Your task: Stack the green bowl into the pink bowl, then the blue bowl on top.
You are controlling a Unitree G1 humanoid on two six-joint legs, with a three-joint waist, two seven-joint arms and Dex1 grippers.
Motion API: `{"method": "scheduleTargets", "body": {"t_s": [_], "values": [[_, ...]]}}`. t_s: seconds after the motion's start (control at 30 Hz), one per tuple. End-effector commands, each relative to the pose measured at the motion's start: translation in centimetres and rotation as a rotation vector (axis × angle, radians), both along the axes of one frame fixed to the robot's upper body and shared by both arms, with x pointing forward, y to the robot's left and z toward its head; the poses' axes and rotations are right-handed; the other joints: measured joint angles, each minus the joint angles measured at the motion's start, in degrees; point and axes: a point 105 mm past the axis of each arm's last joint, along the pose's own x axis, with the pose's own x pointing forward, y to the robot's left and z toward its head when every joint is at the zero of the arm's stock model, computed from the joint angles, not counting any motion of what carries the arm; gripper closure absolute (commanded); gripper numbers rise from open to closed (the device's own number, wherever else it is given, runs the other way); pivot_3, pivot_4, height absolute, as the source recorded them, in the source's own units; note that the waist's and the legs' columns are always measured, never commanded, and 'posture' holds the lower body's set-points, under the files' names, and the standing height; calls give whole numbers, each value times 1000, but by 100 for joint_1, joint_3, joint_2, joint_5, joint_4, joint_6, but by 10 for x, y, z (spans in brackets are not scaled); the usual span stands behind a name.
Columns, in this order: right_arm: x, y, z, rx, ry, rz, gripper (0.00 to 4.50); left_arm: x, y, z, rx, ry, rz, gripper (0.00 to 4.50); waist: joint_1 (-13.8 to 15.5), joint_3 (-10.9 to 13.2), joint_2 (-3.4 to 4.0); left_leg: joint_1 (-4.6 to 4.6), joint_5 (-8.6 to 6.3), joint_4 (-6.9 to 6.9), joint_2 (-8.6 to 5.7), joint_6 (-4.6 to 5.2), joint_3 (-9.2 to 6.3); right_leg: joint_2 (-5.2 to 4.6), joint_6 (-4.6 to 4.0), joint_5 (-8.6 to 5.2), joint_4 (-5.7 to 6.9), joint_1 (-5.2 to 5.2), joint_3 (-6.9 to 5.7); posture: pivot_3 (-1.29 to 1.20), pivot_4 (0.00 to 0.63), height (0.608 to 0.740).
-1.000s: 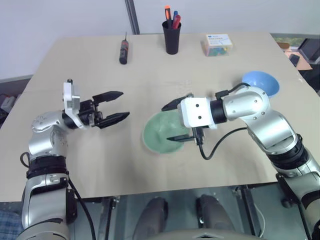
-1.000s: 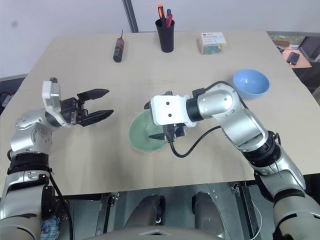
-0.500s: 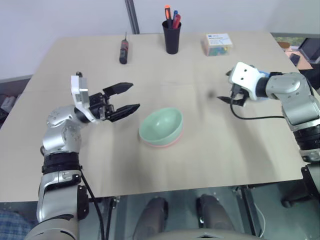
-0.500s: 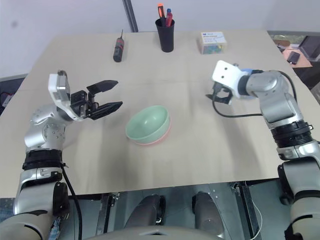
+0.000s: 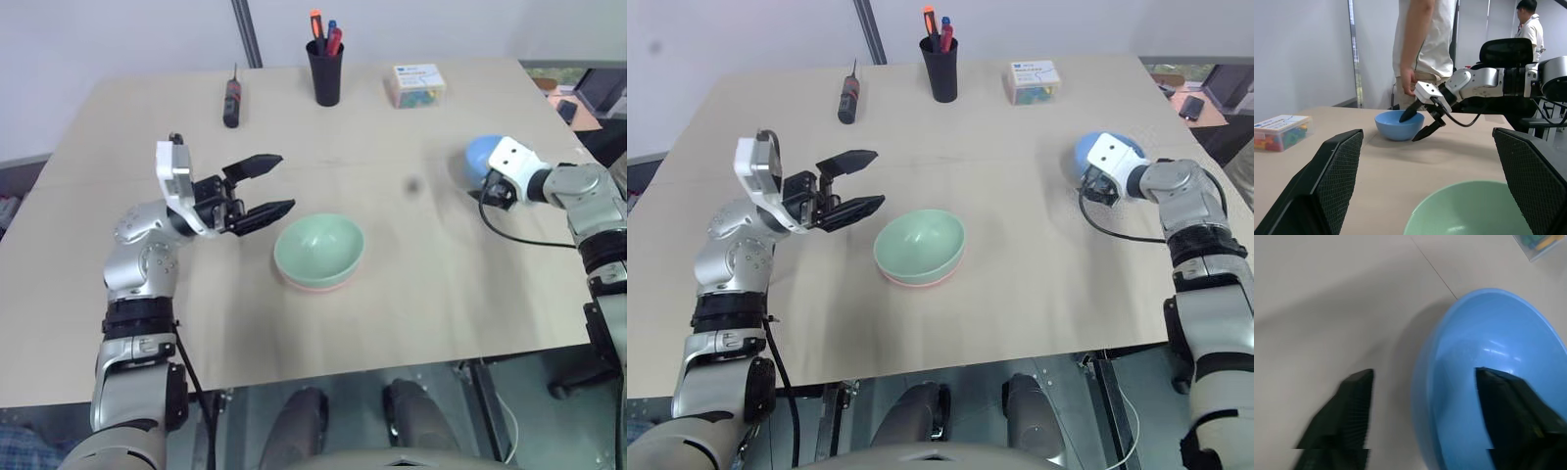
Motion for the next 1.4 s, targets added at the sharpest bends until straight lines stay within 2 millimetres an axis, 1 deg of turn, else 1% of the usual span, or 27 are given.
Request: {"method": "scheduleTargets", "body": {"t_s": [0.03, 0.07, 0.1, 0.2, 0.23, 0.37, 0.43, 0.5, 0.57, 0.63, 0.67, 0.7, 0.8, 0.87, 0.9, 0.97, 1.03, 1.1, 1.27, 1.3, 1.33, 1.4], "values": [[4, 1, 21, 8, -74, 12, 2586, -5, 0, 15, 9, -68, -8, 0, 3, 0, 0, 0, 0, 0, 0, 0, 0, 0, 0, 0, 0, 0, 0, 0, 150, 740], [5, 2, 21, 7, -75, 16, 3001, -5, 0, 15, 11, -66, -7, 0, 5, 0, 0, 0, 0, 0, 0, 0, 0, 0, 0, 0, 0, 0, 0, 0, 150, 740], [5, 3, 22, 9, -77, 20, 3143, -6, 1, 14, 12, -65, -5, 0, 7, 0, 0, 0, 0, 0, 0, 0, 0, 0, 0, 0, 0, 0, 0, 0, 150, 740], [5, 5, 22, 6, -85, 31, 4390, -5, 2, 12, 17, -60, -1, 0, 8, 0, 0, -1, 0, 0, 0, 0, -1, 0, 0, 0, -1, 0, -1, 0, 150, 740], [5, 6, 21, 6, -85, 35, 4452, -5, 2, 12, 17, -59, 0, 0, 8, 1, 1, -1, 0, 1, 0, 0, -1, 0, 0, 0, -1, 0, -1, 0, 150, 740], [4, 11, 24, 0, -100, 63, 4452, -5, 3, 11, 24, -54, 6, 0, 4, 1, 1, -1, 0, 1, 0, 0, -1, 0, 0, 0, 0, 0, 0, 0, 150, 740], [3, 20, 33, -11, -131, 109, 4452, -5, 5, 10, 27, -52, 8, 0, 2, 1, 2, -1, 0, 1, -1, 0, -1, 0, 0, 0, 0, 0, -1, 0, 150, 740], [-2, 36, 44, -28, -161, 190, 4452, -5, 7, 9, 31, -49, 12, 0, -8, 1, 2, -1, 0, 1, 0, 0, 0, 0, 0, 0, 0, -1, 0, 0, 150, 740], [-24, 76, 60, -21, -172, 386, 4452, -6, 13, 7, 44, -38, 23, 0, -14, 1, 3, -1, 0, 1, 1, 0, 0, 1, 0, 0, 1, -2, 0, 0, 150, 740], [-57, 110, 68, -10, -143, 569, 4452, -8, 20, 4, 65, -25, 31, 0, -28, 2, 3, -3, 0, 0, 6, 0, -4, 4, 0, 0, 1, -3, -2, 0, 150, 740], [-71, 122, 69, -9, -121, 634, 4452, -8, 24, 3, 75, -19, 36, 0, -19, 2, 4, -4, 0, -1, 10, 0, -5, 6, 0, 0, 0, -3, -3, 0, 150, 740], [-92, 138, 71, -6, -94, 722, 4452, -9, 28, 1, 82, -7, 41, 0, -1, 2, 4, -5, 0, -1, 10, 0, -9, 5, 0, 0, -1, -3, -7, 0, 150, 740], [-142, 166, 68, -12, 1, 907, 4452, -12, 38, -7, 121, 21, 55, 0, 47, 2, 4, -7, 0, 4, 6, 0, -18, -2, 0, 0, -3, 2, -15, 0, 150, 740], [-168, 179, 65, -21, 53, 1000, 4452, -11, 45, -12, 154, 39, 75, 0, 97, 1, 3, -7, -1, 8, 1, 1, -23, -7, 0, 0, -4, 6, -19, 0, 150, 740], [-177, 185, 65, -20, 64, 1031, 4452, -10, 49, -13, 168, 44, 85, 0, 125, 2, 3, -6, -1, 10, 0, 1, -26, -7, 0, 0, -5, 9, -22, 0, 150, 740], [-186, 192, 65, -15, 77, 1058, 4452, -9, 54, -16, 191, 51, 94, 0, 168, 2, 3, -6, -1, 12, -1, 1, -26, -6, 0, 0, -2, 8, -22, 0, 150, 740], [-195, 207, 62, -21, 77, 1098, 4452, -9, 65, -23, 233, 71, 110, 0, 186, 1, 2, -5, -1, 13, 0, 2, -28, -6, 0, 0, 1, 9, -26, 0, 150, 740], [-201, 217, 61, -23, 73, 1127, 4452, -9, 72, -26, 252, 81, 121, 0, 180, 1, 2, -5, -1, 13, -1, 1, -28, -5, 0, 0, 2, 8, -27, 0, 150, 740], [-202, 227, 63, -13, 58, 1131, 4452, -10, 76, -25, 255, 78, 114, 0, 178, 1, 2, -7, -1, 13, -2, 0, -29, -5, 0, 0, -1, 6, -27, 0, 150, 740], [-202, 228, 63, -13, 56, 1130, 3764, -10, 76, -26, 257, 79, 114, 0, 178, 0, 0, -8, -1, 12, -4, 0, -29, -6, 0, 0, -1, 6, -27, 0, 150, 740], [-201, 229, 63, -14, 53, 1125, 3537, -10, 77, -26, 256, 79, 113, 0, 176, 0, 0, -7, -1, 13, -4, 0, -29, -7, 0, 0, -2, 6, -27, 0, 150, 740], [-199, 229, 64, -13, 39, 1112, 2677, -10, 77, -27, 255, 80, 112, 0, 172, 0, 0, -7, -1, 12, -4, 0, -29, -6, 0, 0, -1, 6, -27, 0, 150, 740]]}}
